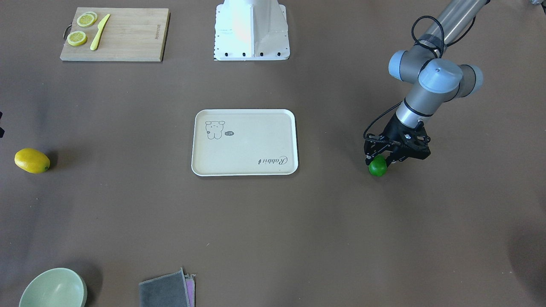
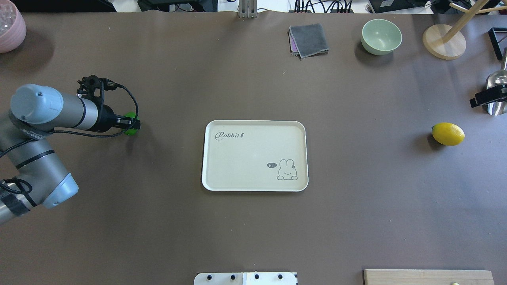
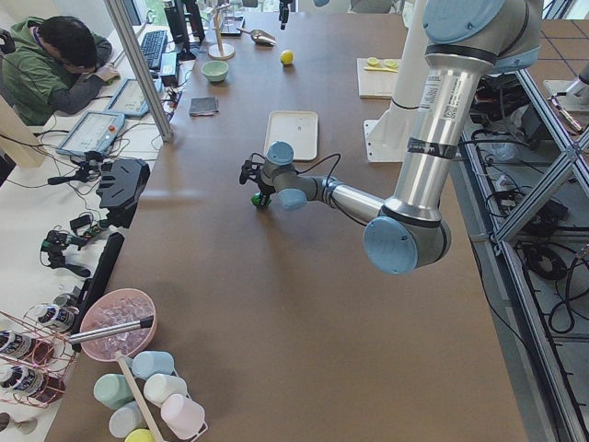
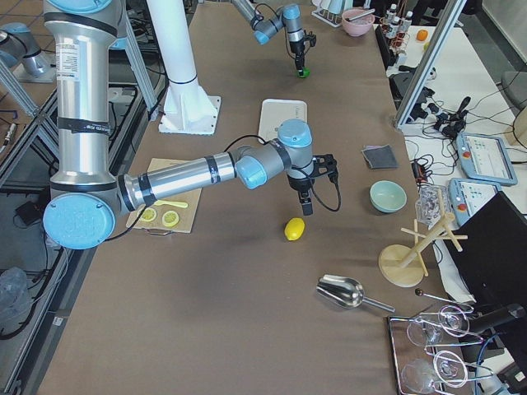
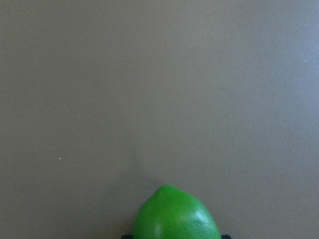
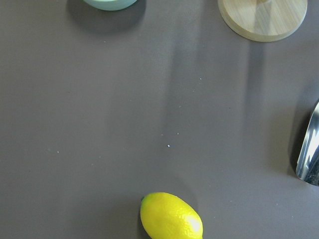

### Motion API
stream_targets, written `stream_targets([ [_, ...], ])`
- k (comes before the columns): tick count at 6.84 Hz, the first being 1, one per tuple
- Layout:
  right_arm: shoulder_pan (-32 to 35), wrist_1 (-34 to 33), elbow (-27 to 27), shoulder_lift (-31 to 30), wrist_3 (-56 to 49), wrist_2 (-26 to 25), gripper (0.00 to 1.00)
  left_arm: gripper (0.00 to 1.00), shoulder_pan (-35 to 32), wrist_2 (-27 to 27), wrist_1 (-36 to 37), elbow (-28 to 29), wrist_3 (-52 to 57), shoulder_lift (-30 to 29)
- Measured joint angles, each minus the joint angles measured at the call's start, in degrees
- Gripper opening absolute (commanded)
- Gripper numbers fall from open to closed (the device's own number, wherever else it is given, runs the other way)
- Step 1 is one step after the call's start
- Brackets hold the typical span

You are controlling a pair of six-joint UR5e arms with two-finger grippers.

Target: Place all lemons on tray

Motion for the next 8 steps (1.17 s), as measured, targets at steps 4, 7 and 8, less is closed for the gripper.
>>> stream_targets([
  [4, 0.0, 0.1, 0.1, 0.0, 0.0, 0.0, 1.00, 0.00, 4.2, 3.5, 0.2, -0.7, -12.1, -9.1],
  [7, 0.0, 0.1, -0.1, 0.0, 0.0, 0.0, 1.00, 0.98, 14.0, 14.4, 0.6, -0.3, -19.3, -14.9],
  [8, 0.0, 0.1, -0.2, 0.0, 0.0, 0.0, 1.00, 0.98, 14.4, 15.2, 0.7, -0.2, -19.6, -15.0],
])
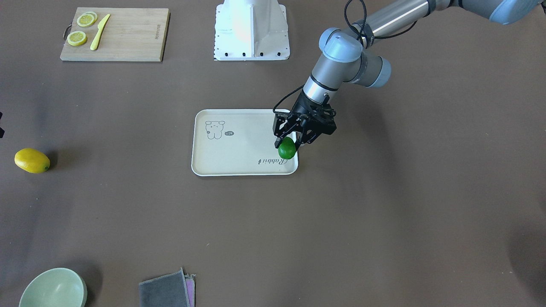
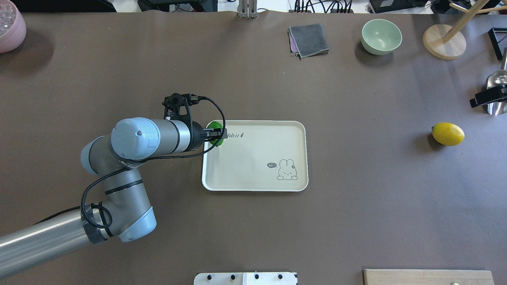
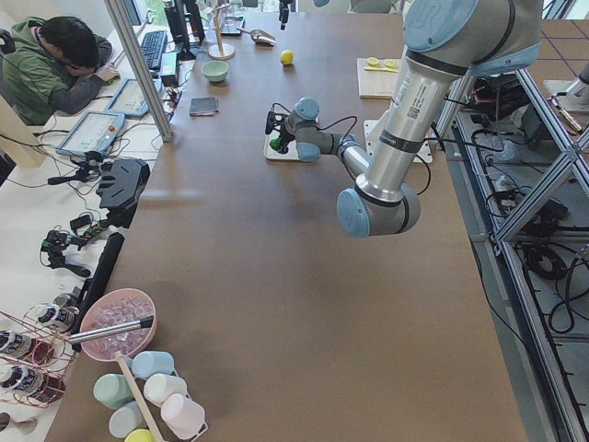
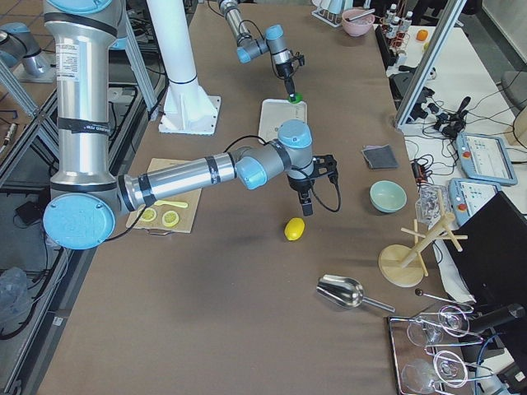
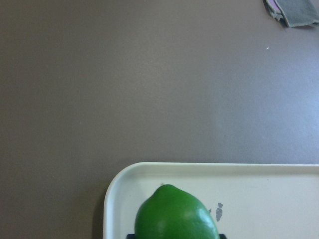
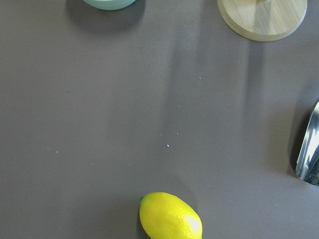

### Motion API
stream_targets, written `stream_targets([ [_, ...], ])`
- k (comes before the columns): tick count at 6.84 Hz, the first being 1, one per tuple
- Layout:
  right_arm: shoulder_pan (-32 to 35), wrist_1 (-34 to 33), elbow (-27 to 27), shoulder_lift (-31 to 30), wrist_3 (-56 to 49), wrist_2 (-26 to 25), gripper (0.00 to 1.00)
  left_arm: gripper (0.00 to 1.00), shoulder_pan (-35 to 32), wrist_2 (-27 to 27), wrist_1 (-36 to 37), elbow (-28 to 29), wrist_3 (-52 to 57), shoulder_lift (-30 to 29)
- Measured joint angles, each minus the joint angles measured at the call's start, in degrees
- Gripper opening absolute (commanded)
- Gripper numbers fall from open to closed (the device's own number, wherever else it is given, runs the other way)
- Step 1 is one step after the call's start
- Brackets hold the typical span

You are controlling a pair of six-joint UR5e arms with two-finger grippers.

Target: Place all lemons on tray

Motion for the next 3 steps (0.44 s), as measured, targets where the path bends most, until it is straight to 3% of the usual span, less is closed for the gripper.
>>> stream_targets([
  [3, 0.0, 2.9, -0.6, -0.4, -1.7, -0.4, 0.99, 0.98, -3.7, -2.0, 0.2, -3.6, 6.2, 4.3],
])
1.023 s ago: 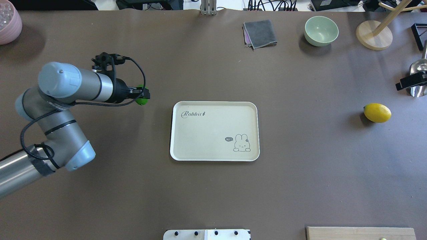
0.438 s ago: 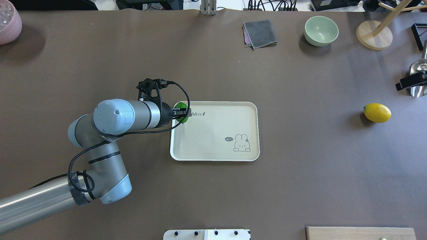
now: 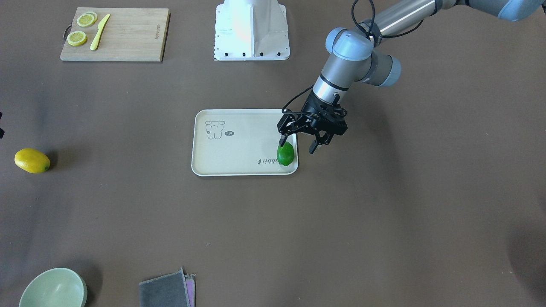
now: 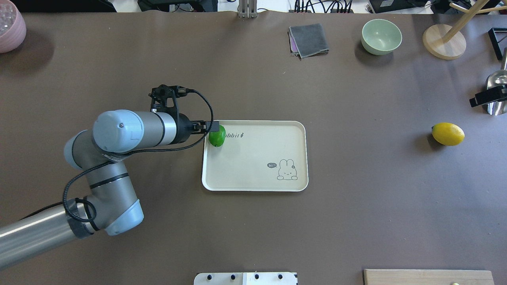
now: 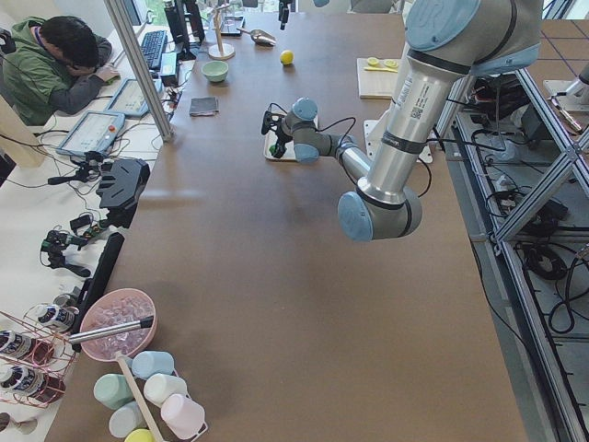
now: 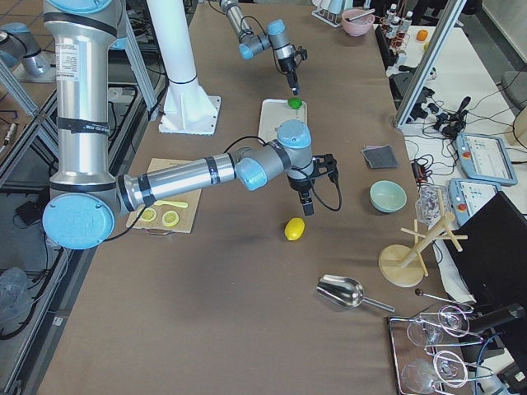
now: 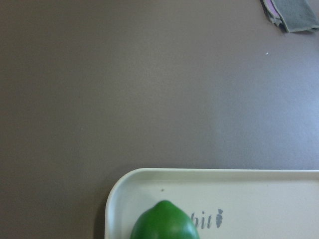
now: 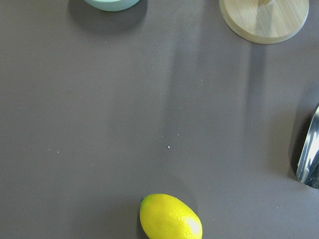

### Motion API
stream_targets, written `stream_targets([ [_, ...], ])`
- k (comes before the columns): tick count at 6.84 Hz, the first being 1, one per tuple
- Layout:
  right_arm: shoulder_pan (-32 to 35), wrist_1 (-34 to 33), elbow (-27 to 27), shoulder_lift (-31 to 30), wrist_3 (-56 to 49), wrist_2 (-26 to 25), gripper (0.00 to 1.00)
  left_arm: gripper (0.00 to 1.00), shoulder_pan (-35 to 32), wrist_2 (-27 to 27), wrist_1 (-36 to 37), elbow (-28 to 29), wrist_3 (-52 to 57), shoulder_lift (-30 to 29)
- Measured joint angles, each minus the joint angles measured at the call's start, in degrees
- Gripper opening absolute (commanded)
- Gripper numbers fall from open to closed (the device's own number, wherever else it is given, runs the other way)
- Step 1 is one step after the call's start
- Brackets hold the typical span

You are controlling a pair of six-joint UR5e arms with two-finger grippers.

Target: Place all lemons on tray

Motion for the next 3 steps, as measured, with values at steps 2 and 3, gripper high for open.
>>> stream_targets([
  [2, 0.0, 4.4, -2.3, -0.5, -7.1, -0.8, 0.98, 0.98, -7.3, -8.8, -0.4, -3.3, 16.5, 8.2],
  [3, -0.2, 7.0, -3.6, -0.6, -13.6, -1.9, 0.99, 0.98, -10.9, -13.0, -0.7, -4.3, 26.5, 11.8],
])
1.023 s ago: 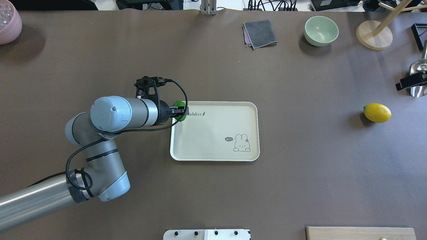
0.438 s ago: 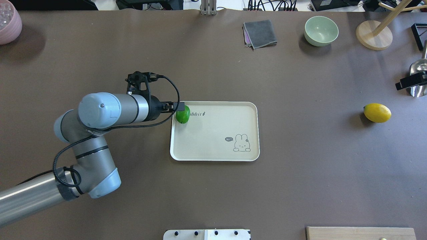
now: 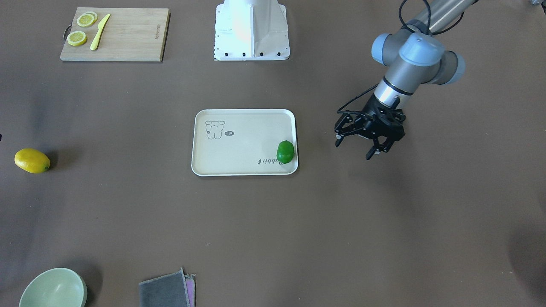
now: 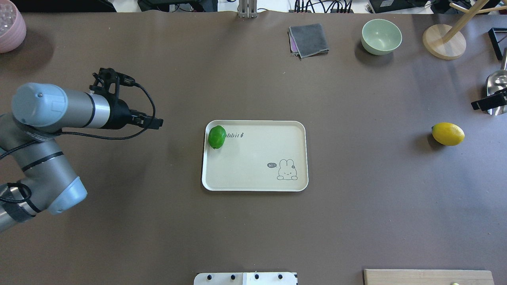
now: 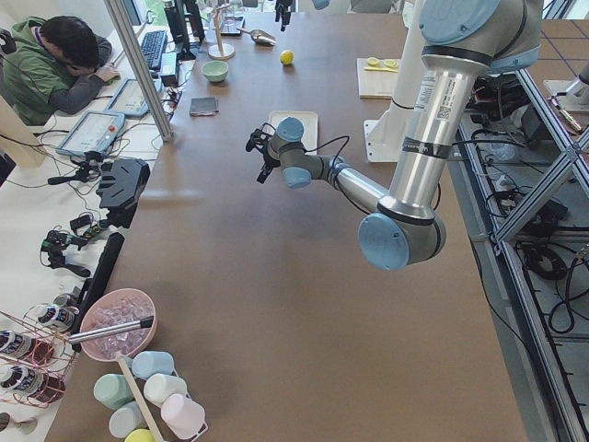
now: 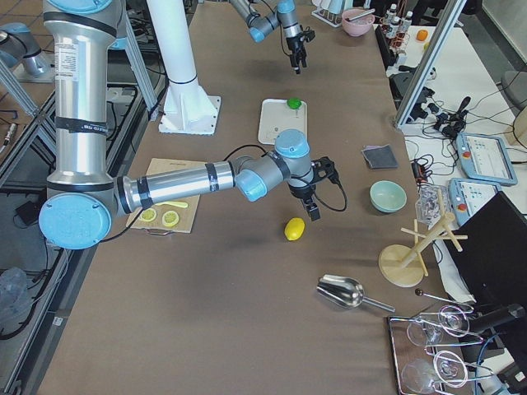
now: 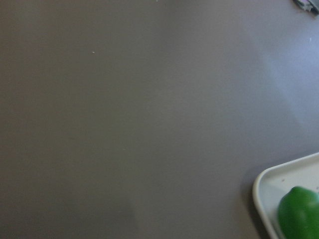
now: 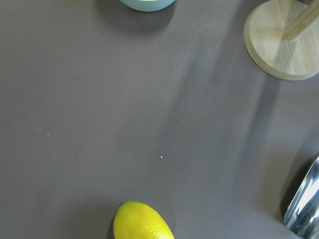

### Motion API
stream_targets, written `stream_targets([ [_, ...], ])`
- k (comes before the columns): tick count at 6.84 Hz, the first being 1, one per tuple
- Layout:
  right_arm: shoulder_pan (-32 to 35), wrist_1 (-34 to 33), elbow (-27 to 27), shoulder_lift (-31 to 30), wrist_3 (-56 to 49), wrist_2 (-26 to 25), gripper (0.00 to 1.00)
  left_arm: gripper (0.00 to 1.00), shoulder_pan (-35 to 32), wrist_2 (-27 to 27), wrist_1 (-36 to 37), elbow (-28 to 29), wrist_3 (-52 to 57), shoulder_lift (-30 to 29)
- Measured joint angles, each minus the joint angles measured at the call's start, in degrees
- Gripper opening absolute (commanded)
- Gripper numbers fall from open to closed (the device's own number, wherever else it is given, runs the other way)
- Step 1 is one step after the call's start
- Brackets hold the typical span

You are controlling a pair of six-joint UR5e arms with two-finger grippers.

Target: Place all lemons on tray

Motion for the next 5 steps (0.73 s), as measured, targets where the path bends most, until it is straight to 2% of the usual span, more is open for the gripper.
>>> stream_targets([
  [2, -1.9, 8.4, -4.7, -0.6, -14.7, -1.6, 0.99, 0.98, -4.5, -5.1, -0.1, -1.4, 7.9, 4.0],
  [3, -4.4, 11.2, -6.8, -0.7, -18.6, -1.9, 0.99, 0.98, -5.3, -5.9, -0.1, -1.9, 8.7, 5.0],
  [5, -10.1, 12.8, -8.9, -1.0, -20.6, -2.9, 0.99, 0.98, -5.5, -6.2, -0.1, -2.2, 9.0, 5.5],
])
